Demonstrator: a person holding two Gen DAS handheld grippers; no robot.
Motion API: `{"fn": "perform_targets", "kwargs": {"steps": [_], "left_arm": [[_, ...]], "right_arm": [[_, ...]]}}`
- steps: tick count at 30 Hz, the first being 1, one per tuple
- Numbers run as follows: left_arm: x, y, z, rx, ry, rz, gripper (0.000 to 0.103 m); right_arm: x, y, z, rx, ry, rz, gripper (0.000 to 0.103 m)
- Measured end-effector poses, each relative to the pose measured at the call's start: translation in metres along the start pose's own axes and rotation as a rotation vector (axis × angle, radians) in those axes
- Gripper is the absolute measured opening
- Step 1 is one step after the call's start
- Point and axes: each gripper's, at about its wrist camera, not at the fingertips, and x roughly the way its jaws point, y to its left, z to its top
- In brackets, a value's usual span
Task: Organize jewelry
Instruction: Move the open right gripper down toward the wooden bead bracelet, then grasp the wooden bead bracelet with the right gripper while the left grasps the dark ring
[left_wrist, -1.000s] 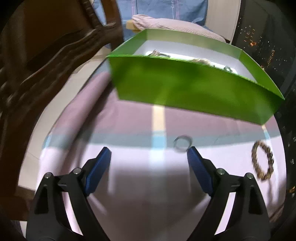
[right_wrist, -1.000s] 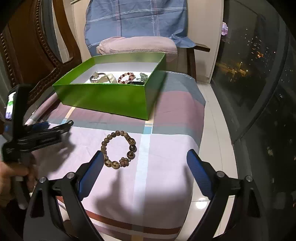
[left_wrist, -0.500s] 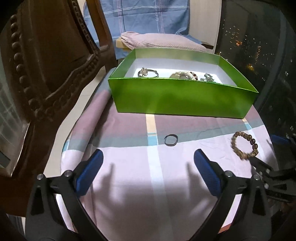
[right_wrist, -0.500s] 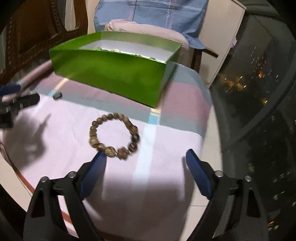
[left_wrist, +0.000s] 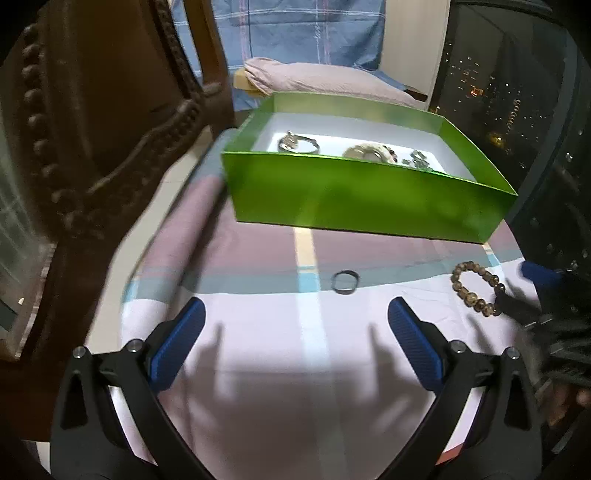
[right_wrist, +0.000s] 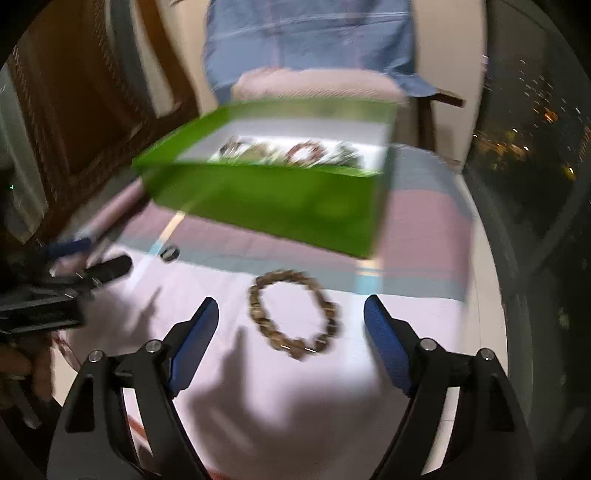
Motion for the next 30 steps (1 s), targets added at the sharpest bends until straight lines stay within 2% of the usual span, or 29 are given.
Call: {"fn": "perform_targets", "kwargs": {"steps": [4,6,9,12,15,19,24,27,30], "left_arm": [[0.012,-0.016,0.005,0.029,0.002,0.013,0.098],[0.015,-0.021,0.008,0.029,-0.001,0.007,0.098],[0.017,-0.029,0.008,0.033,0.002,-0.001,0.098],[0.019,-0.032,0.006,0.051,0.004,0.01,0.098],[0.025,-0.029,0.006,0.051,0.02,0.021,0.098],[0.031,-0.024,0.009,0.038,0.039,0.026,0.098],[0.046,-0.027,0.02,0.033,0.078,0.003,0.098],[0.062,-0.03,0.021,0.014,0.135,0.027,0.099],[0.063,-0.022,0.022,-0.031,0.127,0.062,0.099]], "right_arm": [[-0.01,-0.021,-0.009,-0.008,-0.013,-0.257,0.083],[0.001,-0.026,-0.009,0.0,0.025,-0.323,0.083],[0.021,-0.015,-0.01,-0.056,0.067,-0.383,0.083],[0.029,-0.001,-0.005,-0.082,0.05,-0.37,0.083],[0.035,0.011,-0.003,-0.068,0.038,-0.275,0.083],[0.016,0.012,-0.001,-0.064,-0.023,-0.303,0.083],[-0.012,0.0,-0.006,0.013,-0.068,-0.248,0.084],[-0.011,0.007,-0.008,-0.004,-0.066,-0.224,0.084],[-0.008,0.014,-0.006,-0.031,-0.068,-0.205,0.084]]}}
